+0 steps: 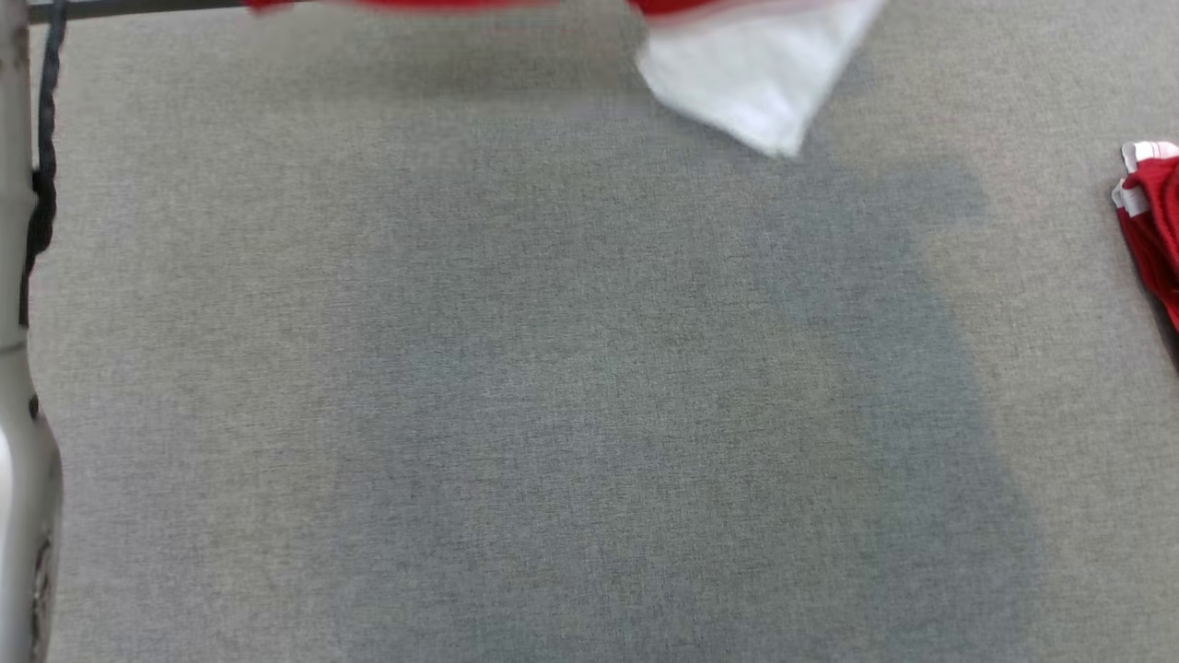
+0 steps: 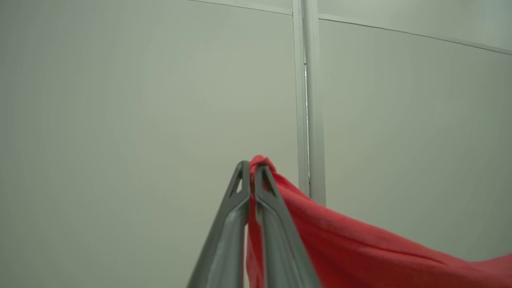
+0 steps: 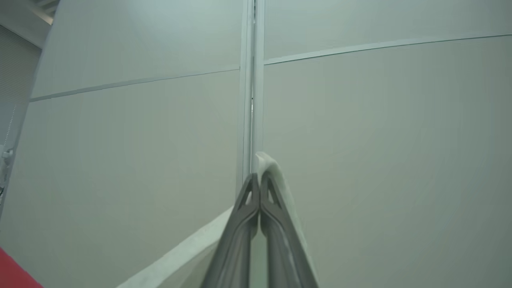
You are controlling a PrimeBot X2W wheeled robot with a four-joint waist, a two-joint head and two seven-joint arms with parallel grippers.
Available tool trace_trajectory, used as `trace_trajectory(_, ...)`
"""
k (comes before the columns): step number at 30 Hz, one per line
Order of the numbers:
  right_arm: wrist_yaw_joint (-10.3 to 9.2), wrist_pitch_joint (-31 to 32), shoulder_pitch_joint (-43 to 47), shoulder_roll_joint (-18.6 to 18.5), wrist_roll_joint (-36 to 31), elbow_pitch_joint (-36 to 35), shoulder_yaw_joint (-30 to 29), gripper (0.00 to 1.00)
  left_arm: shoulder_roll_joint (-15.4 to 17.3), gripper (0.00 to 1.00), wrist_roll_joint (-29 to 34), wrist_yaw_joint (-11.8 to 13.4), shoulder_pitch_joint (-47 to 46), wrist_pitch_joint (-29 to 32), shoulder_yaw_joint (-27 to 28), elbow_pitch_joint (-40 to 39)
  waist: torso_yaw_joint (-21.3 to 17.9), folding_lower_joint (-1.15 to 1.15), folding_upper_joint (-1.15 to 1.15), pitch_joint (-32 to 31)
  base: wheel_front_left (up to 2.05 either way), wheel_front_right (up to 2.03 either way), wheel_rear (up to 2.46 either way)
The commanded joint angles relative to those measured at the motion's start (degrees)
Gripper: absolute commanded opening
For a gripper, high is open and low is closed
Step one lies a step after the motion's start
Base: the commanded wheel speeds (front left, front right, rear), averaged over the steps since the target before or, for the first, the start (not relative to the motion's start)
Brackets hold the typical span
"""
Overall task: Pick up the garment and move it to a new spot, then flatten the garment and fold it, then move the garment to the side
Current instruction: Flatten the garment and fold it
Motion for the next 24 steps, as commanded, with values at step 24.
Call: trace_trajectory(24,-0.01,-7.74,8.32,8.05,11.79,34.24,18.04,0.0,-6.97,0.0,-7.44,-7.1,9.49,-2.24,2.6,33.6,-1.0,0.0,0.0,5.7,0.0,0.0,0.0)
